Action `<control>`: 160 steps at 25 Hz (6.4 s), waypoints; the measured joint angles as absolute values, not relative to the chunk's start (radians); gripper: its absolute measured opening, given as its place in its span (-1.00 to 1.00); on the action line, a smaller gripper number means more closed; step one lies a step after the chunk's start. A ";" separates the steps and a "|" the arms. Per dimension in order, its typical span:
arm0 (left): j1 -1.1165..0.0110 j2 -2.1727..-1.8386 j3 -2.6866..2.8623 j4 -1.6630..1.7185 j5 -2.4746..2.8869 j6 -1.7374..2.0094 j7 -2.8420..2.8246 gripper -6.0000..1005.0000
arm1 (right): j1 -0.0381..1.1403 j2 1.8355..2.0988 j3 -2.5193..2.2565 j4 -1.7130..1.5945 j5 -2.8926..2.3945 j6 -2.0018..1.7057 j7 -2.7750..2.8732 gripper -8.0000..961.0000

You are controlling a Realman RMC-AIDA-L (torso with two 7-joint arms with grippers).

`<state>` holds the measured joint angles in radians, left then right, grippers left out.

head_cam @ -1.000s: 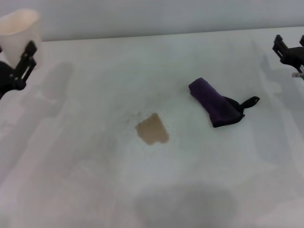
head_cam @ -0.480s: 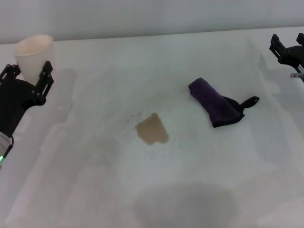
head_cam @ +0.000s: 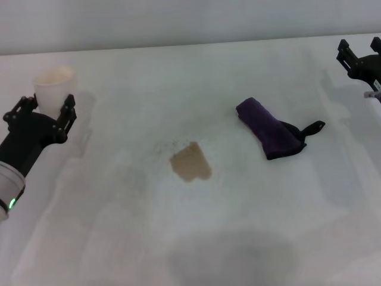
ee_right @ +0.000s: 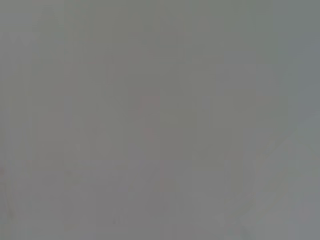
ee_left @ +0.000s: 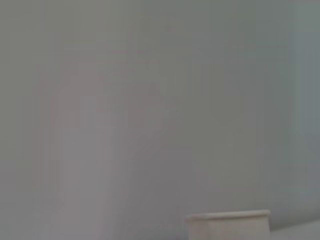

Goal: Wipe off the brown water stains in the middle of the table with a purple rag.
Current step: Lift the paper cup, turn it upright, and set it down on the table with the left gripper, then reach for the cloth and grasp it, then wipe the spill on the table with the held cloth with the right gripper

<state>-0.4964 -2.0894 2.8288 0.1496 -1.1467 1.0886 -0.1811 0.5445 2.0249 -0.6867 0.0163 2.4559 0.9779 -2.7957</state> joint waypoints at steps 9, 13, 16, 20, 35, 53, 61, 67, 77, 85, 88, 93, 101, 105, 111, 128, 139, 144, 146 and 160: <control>-0.497 -2.089 2.829 0.161 -1.147 1.018 -0.180 0.14 | 0.548 2.026 -0.687 0.020 2.456 0.982 -2.795 0.61; -0.496 -2.089 2.834 0.165 -1.143 0.971 -0.180 0.14 | 0.550 2.028 -0.687 0.022 2.456 0.989 -2.795 0.61; -0.493 -2.091 2.833 0.177 -1.143 0.953 -0.180 0.14 | 0.549 2.028 -0.688 0.023 2.456 1.010 -2.795 0.61; -0.487 -2.091 2.835 0.185 -1.142 0.946 -0.162 0.14 | 0.545 2.028 -0.689 0.023 2.456 1.038 -2.795 0.61; -0.433 -2.094 2.830 0.234 -1.147 0.940 -0.144 0.19 | 0.543 2.028 -0.713 0.023 2.456 1.087 -2.793 0.61; -0.310 -2.091 2.832 0.295 -1.146 1.067 -0.134 0.78 | 0.535 2.027 -0.739 0.023 2.456 1.097 -2.793 0.61; -0.224 -2.091 2.841 0.300 -1.124 1.208 -0.140 0.78 | 0.538 2.025 -0.802 0.014 2.456 1.097 -2.726 0.61; -0.169 -2.089 2.841 0.322 -1.122 1.292 -0.140 0.78 | 0.529 2.012 -1.048 -0.097 2.455 1.078 -2.529 0.61; -0.107 -2.086 2.830 0.308 -1.178 1.387 -0.143 0.78 | 0.460 1.916 -1.409 -0.655 1.984 0.841 -1.812 0.60; -0.094 -2.084 2.830 0.279 -1.285 1.442 -0.149 0.78 | 0.457 1.925 -1.404 -1.031 1.210 0.974 -1.219 0.52; -0.096 -2.083 2.830 0.270 -1.305 1.445 -0.154 0.78 | 0.456 1.959 -1.404 -1.142 0.907 1.035 -1.006 0.48; -0.108 -2.084 2.829 0.257 -1.339 1.444 -0.155 0.78 | 0.445 2.019 -1.440 -1.196 0.626 1.057 -0.900 0.42; -0.133 -2.084 2.829 0.256 -1.340 1.445 -0.155 0.78 | 0.445 2.018 -1.459 -1.158 0.634 1.023 -0.876 0.32; -0.149 -2.084 2.829 0.251 -1.341 1.439 -0.155 0.78 | 0.463 2.019 -1.464 -1.114 0.648 1.014 -0.867 0.17; -0.173 -2.083 2.830 0.244 -1.341 1.436 -0.155 0.78 | 0.501 2.017 -1.465 -1.043 0.672 1.000 -0.851 0.00; -0.194 -2.082 2.830 0.230 -1.341 1.436 -0.155 0.78 | 0.506 2.014 -1.459 -1.040 0.674 0.991 -0.857 -0.73; -0.196 -2.082 2.830 0.229 -1.344 1.436 -0.155 0.78 | 0.471 2.016 -1.651 -1.243 0.806 1.082 -0.942 -0.78; -0.206 -2.083 2.830 0.228 -1.344 1.436 -0.155 0.78 | 0.499 2.022 -1.851 -1.254 0.851 1.059 -0.963 -0.78; -0.209 -2.083 2.830 0.228 -1.344 1.436 -0.155 0.78 | 0.519 2.023 -1.912 -1.239 0.890 1.042 -0.983 -0.78; -0.207 -2.083 2.830 0.229 -1.355 1.434 -0.155 0.78 | 0.585 2.020 -1.977 -1.035 0.923 0.727 -1.026 -0.78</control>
<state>-0.2066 -2.0831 2.8302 0.2290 -1.3548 1.4340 -0.1549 0.5846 2.0199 -1.9771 -1.0354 0.9232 0.7269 -1.0263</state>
